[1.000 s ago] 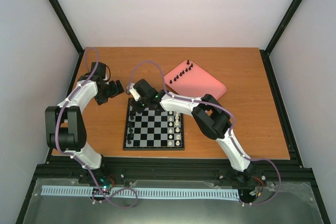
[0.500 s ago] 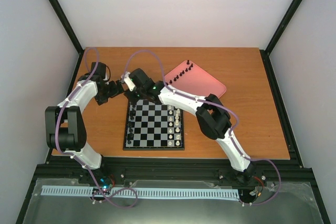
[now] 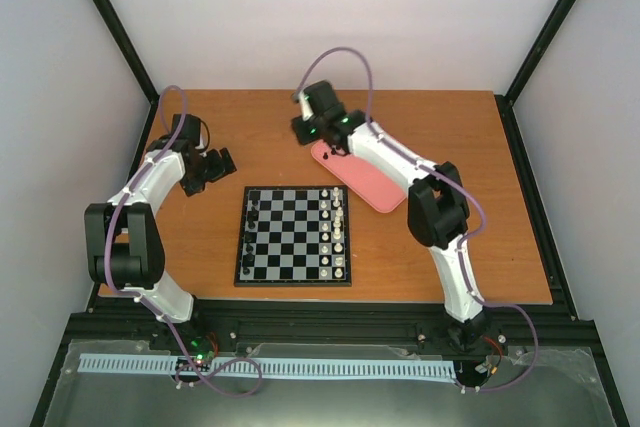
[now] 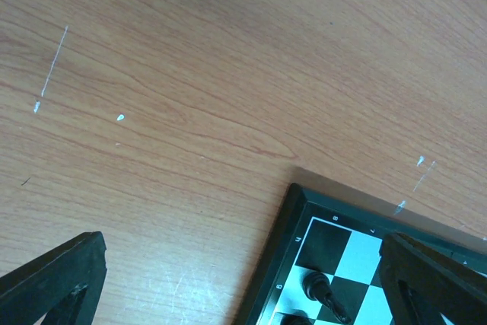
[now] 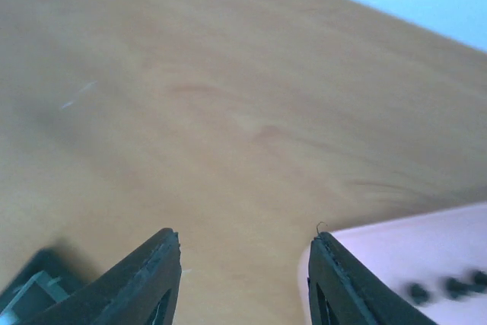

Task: Set up the chess pieces on the board
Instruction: Pick up the chess piece from the storage box.

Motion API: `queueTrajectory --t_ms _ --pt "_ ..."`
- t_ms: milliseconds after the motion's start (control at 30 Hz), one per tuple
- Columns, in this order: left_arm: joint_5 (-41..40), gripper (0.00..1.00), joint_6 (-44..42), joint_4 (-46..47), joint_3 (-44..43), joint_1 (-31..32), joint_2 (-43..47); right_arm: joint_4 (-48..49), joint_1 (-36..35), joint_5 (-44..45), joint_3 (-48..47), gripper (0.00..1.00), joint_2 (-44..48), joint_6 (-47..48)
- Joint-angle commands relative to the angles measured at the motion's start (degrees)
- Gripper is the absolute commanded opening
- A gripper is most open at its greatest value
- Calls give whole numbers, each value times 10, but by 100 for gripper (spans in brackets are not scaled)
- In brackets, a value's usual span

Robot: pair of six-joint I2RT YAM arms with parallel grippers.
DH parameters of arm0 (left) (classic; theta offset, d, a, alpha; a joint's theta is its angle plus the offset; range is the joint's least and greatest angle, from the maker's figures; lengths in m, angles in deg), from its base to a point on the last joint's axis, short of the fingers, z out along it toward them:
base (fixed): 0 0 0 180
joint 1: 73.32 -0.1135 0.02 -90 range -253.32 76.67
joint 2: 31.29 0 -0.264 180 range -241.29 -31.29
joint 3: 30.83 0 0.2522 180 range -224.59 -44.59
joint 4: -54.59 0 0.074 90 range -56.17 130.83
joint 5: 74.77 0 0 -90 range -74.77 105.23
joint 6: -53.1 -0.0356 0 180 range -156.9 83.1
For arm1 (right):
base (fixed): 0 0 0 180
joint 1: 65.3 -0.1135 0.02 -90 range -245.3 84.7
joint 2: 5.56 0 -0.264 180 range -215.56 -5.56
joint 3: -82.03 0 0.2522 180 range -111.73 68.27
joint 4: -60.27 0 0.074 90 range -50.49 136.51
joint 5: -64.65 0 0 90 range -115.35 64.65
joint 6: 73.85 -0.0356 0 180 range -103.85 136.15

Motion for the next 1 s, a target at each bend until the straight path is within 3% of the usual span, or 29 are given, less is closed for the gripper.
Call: queueTrajectory --t_ms 0,200,400,967 --pt "0 100 -7 -15 -26 2 17 -71 58 48 -80 56 -37 -28" --pt "13 100 -5 -18 -25 2 20 -122 110 79 -197 55 -126 -18" --pt "7 100 -10 -26 -29 2 14 -129 169 48 -247 50 -179 -59" --pt "19 100 0 -16 -22 2 -10 -124 225 -5 -276 47 -244 -57"
